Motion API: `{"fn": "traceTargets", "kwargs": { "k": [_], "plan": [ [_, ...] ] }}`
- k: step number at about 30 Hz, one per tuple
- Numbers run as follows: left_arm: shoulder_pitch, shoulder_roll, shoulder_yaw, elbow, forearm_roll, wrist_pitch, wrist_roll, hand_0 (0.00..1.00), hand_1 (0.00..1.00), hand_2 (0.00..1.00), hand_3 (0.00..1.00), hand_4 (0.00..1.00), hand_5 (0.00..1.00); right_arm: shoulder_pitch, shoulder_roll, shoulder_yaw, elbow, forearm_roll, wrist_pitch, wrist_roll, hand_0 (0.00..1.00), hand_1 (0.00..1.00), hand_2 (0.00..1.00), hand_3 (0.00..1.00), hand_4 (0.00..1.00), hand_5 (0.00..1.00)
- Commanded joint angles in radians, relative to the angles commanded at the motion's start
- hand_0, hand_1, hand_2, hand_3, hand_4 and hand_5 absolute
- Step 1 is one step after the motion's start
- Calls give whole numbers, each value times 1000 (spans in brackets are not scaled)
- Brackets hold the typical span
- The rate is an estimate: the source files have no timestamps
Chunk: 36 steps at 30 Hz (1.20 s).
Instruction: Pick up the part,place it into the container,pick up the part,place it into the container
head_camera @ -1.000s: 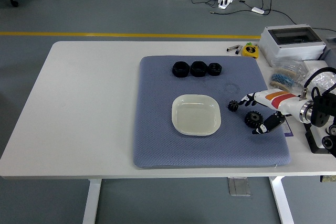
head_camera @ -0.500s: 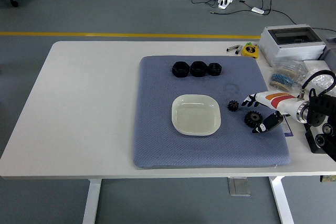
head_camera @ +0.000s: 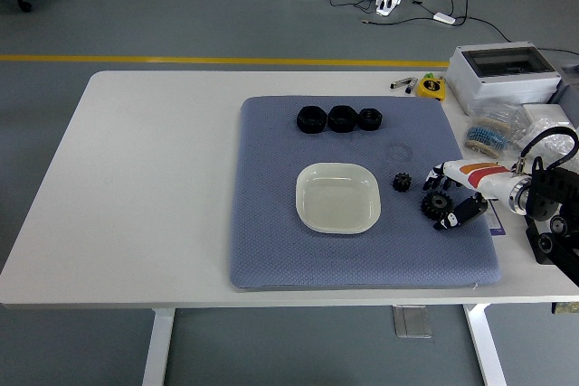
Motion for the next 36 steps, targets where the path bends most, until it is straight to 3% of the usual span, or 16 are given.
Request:
{"fn": "traceTargets", "kwargs": {
  "k": [1,2,12,19,20,36],
  "plan": [
    [0,0,1,0,1,0,0,706,708,747,654,687,661,0,0,-1,-5,7,-1,2,571,605,619,588,937,236],
    [0,1,0,0,2,-1,0,706,708,747,654,687,661,0,0,-3,-9,12,-1,4,528,525,555,540,885,205],
    [4,1,-6,-1,11,-2,4,706,707,747,654,688,662,-5,4,-15,-36,32,-4,11,519,490,532,521,850,179],
    [9,0,-12,-1,20,-4,7,706,708,747,654,687,661,-9,6,-18,-25,48,-43,4,530,458,497,507,821,173],
    [9,0,-13,-1,21,-4,7,706,708,747,654,687,661,-9,6,-18,-23,50,-48,4,472,439,476,508,820,110],
    [11,4,-13,-1,21,-5,6,706,708,747,654,687,662,12,3,9,118,29,-84,-7,387,419,459,504,878,83]
  ]
}}
